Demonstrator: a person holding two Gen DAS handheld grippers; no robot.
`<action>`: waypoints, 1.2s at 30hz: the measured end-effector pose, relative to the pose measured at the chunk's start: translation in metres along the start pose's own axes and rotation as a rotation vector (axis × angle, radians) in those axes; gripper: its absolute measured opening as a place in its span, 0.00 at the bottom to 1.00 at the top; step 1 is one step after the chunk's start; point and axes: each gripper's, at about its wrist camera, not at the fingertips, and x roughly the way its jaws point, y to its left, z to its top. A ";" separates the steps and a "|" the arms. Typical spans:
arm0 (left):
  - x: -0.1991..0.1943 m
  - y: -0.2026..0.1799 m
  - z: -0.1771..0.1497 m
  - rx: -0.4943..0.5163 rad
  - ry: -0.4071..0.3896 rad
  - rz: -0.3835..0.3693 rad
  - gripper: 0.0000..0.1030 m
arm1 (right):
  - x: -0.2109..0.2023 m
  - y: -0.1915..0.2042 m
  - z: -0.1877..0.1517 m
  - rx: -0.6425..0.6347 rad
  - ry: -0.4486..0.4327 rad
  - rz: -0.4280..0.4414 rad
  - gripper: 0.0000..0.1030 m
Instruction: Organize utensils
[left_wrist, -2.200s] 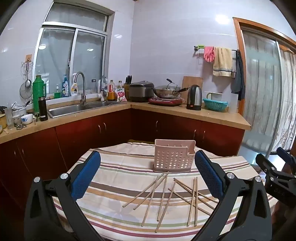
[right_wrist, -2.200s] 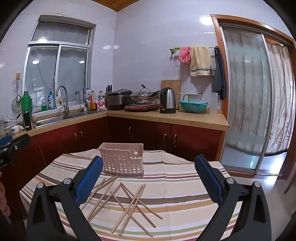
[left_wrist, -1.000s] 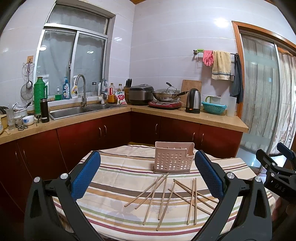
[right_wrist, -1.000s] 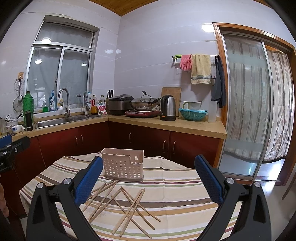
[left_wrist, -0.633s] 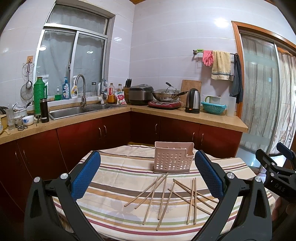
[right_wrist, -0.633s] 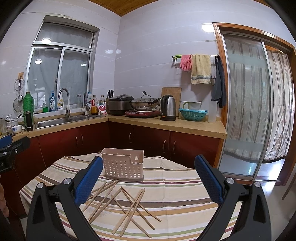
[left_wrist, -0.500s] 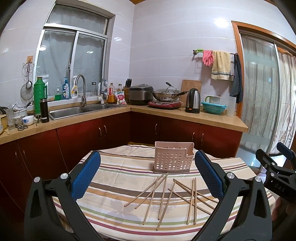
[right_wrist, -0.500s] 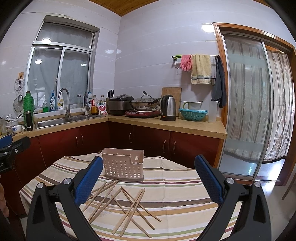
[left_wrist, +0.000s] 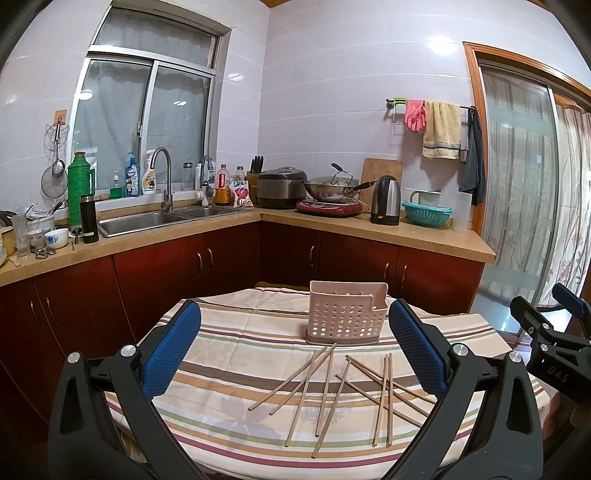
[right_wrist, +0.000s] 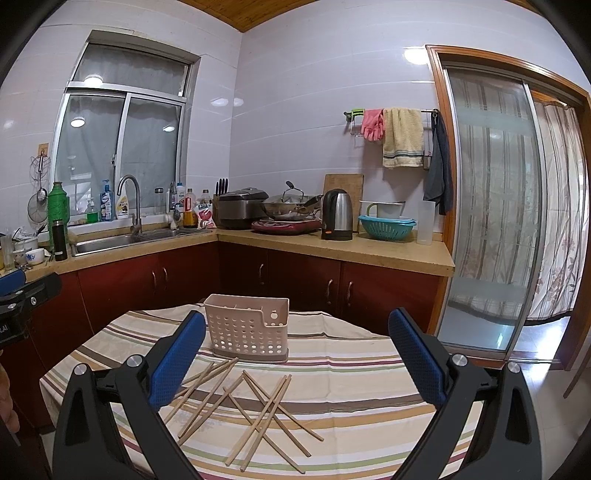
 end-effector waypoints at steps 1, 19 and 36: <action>0.000 0.000 0.000 0.000 0.000 0.000 0.96 | 0.000 0.000 0.000 0.001 0.001 0.001 0.94; 0.000 0.000 -0.001 -0.001 0.000 0.002 0.96 | 0.000 0.002 -0.002 -0.001 0.000 -0.002 0.94; 0.056 0.016 -0.056 0.028 0.110 0.014 0.96 | 0.050 -0.011 -0.055 -0.021 0.094 0.005 0.94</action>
